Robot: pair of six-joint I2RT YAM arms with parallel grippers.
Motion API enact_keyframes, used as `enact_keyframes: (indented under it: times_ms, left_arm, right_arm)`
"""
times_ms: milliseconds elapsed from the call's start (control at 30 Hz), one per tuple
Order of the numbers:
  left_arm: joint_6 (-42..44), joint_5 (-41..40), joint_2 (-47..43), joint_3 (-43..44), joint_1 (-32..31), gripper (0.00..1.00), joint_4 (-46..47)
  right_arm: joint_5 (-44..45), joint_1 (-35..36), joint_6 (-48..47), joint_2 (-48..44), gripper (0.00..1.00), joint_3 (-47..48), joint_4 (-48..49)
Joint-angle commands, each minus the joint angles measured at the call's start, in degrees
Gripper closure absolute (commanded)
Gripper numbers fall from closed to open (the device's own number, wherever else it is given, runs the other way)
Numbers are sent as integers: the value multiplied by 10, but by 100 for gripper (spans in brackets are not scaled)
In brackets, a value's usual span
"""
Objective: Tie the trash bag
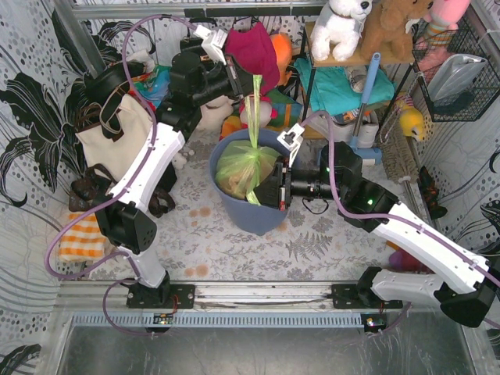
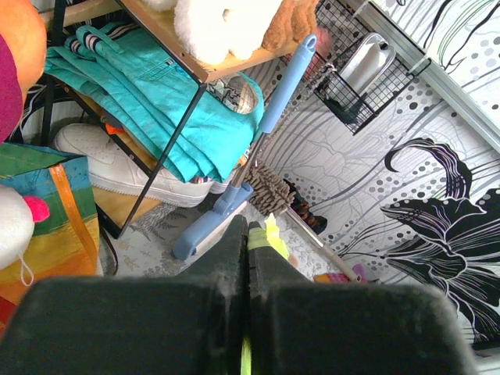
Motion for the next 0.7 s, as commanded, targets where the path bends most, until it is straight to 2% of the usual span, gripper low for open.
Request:
enact_keyframes:
  times_ms: [0, 367, 533, 667]
  left_arm:
    - [-13, 10, -32, 2, -9, 94, 60]
    - [3, 26, -80, -23, -65, 94, 23]
    - [21, -2, -108, -37, -97, 94, -1]
    - [25, -4, -119, -47, -113, 94, -6]
  right_arm:
    - [75, 8, -44, 3, 94, 50, 10]
    - [330, -8, -111, 89, 94, 142, -9]
    - [410, -15, -157, 91, 95, 116, 57]
    - [417, -24, -189, 98, 95, 103, 100]
